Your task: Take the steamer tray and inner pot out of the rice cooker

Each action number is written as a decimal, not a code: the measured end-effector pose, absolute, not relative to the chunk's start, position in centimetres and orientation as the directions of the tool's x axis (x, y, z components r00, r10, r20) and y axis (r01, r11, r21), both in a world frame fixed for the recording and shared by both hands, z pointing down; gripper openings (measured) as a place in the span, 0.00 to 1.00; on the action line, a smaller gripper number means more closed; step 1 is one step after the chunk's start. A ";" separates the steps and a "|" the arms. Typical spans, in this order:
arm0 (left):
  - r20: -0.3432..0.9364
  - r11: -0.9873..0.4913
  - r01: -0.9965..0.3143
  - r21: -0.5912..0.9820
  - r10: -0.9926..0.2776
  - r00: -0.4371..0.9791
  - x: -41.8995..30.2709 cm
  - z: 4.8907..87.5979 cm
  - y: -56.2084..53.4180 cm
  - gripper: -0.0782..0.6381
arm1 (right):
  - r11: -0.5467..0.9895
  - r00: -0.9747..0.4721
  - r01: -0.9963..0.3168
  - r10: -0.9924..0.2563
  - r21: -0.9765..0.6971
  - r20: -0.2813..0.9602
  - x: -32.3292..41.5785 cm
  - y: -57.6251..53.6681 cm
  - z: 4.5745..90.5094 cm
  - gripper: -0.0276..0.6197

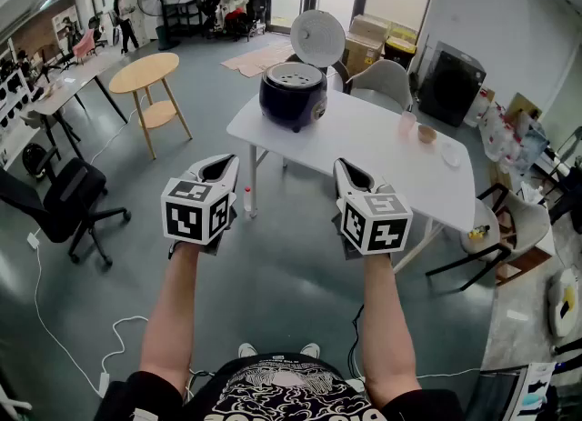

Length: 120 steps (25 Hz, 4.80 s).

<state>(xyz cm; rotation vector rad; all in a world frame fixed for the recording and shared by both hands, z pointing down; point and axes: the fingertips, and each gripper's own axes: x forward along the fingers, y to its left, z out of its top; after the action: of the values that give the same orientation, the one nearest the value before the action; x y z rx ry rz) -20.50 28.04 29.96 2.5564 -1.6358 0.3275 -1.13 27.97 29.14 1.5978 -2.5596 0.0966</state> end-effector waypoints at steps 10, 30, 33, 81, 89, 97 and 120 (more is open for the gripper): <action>0.227 -0.431 -0.901 -0.052 -0.884 0.409 -19.9 30.4 27.8 0.13 | 0.426 -0.424 -0.905 -0.898 -0.006 0.116 -0.7 27.6 29.2 0.06; 0.200 -0.395 -0.917 -0.051 -0.904 0.378 -21.1 30.3 27.9 0.29 | 0.423 -0.421 -0.906 -0.900 -0.003 0.111 -1.4 27.7 29.4 0.24; 0.197 -0.384 -0.922 -0.039 -0.908 0.370 -21.1 30.5 27.7 0.33 | 0.414 -0.412 -0.910 -0.905 -0.003 0.112 -1.0 27.6 29.6 0.29; 0.186 -0.269 -0.960 -0.079 -0.950 0.251 -11.5 31.5 17.5 0.68 | 0.465 -0.466 -0.885 -0.878 -0.034 0.108 11.2 17.0 31.9 0.77; 0.191 -0.309 -0.949 -0.054 -0.937 0.294 -15.3 32.5 4.7 0.68 | 0.446 -0.442 -0.895 -0.886 -0.007 0.137 6.9 5.1 32.8 0.77; 0.214 -0.371 -0.928 -0.045 -0.911 0.353 -22.0 31.6 -12.9 0.68 | 0.405 -0.398 -0.914 -0.902 0.007 0.165 -0.4 -11.4 31.3 0.76; 0.223 -0.500 -0.866 0.006 -0.844 0.488 -28.0 32.9 -28.4 0.68 | 0.496 -0.436 -0.864 -0.822 0.084 0.366 -9.9 -26.8 31.9 0.74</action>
<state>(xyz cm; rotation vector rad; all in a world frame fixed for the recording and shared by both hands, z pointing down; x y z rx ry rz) -28.02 -28.35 32.86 2.6074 -1.5047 0.2901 -9.87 -26.76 31.93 1.4067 -2.3860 0.1641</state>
